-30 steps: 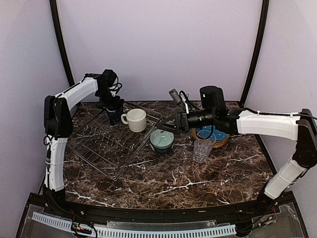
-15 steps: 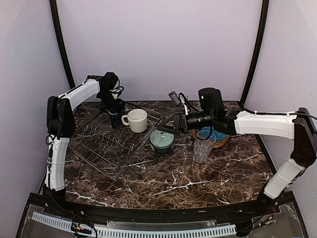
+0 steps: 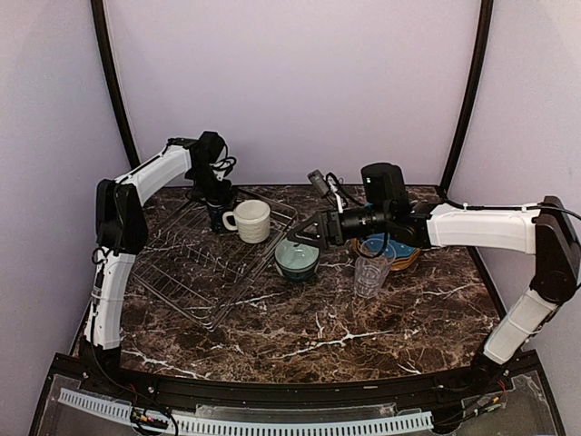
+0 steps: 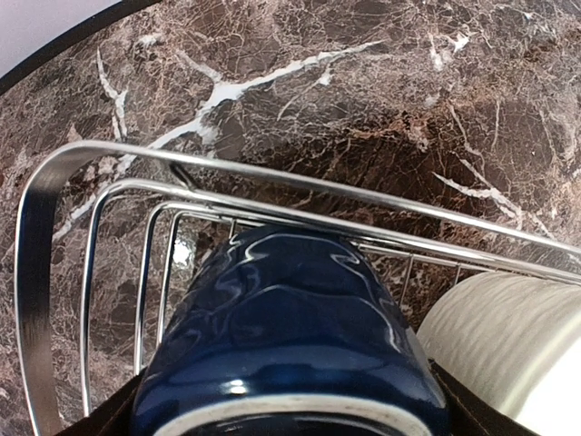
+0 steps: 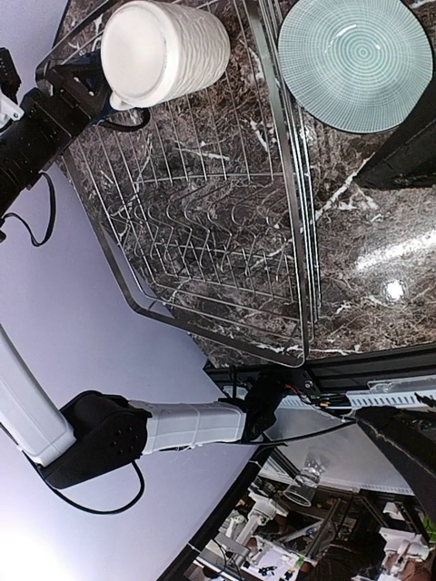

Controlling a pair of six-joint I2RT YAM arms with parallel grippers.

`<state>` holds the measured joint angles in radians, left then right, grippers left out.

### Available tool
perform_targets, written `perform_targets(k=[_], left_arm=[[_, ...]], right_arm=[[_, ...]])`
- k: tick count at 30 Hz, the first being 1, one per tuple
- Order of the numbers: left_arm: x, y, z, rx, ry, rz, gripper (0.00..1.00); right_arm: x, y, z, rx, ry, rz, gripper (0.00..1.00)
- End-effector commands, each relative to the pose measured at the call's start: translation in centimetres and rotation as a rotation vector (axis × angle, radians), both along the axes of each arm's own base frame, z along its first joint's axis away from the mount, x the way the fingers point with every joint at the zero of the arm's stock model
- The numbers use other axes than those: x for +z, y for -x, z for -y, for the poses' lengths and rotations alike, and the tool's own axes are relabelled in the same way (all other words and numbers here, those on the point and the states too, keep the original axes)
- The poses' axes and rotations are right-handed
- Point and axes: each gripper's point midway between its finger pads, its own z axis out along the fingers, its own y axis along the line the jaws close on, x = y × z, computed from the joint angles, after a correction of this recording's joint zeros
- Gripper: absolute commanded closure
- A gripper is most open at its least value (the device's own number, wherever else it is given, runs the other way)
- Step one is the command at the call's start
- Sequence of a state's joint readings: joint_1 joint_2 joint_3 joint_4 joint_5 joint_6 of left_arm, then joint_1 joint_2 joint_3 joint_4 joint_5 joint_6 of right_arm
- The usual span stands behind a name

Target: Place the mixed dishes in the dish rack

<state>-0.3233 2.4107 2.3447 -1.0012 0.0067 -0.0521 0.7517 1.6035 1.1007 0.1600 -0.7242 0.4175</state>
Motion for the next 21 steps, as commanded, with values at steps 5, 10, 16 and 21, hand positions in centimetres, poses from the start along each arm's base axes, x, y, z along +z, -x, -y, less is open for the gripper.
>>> perform_targets(k=[5,10,16,21], left_arm=[[-0.1,-0.3,0.4,-0.009,0.002,-0.003,0.51],[1.1,-0.5,0.2,-0.002,-0.005,0.019,0.27],[4.6,-0.8,0.3,-0.001,0.017,0.087,0.06],[7.7,-0.6,0.0,-0.005,0.021,0.149,0.01]], right_arm=[[0.2,-0.6,0.9,-0.043,0.026,0.031,0.21],[0.2,-0.6,0.9,-0.048,0.03,0.028,0.21],[0.3,-1.1,1.5,-0.091,0.07,0.042,0.22],[-0.1,-1.3,2.5,-0.139,0.124,0.049,0.22]])
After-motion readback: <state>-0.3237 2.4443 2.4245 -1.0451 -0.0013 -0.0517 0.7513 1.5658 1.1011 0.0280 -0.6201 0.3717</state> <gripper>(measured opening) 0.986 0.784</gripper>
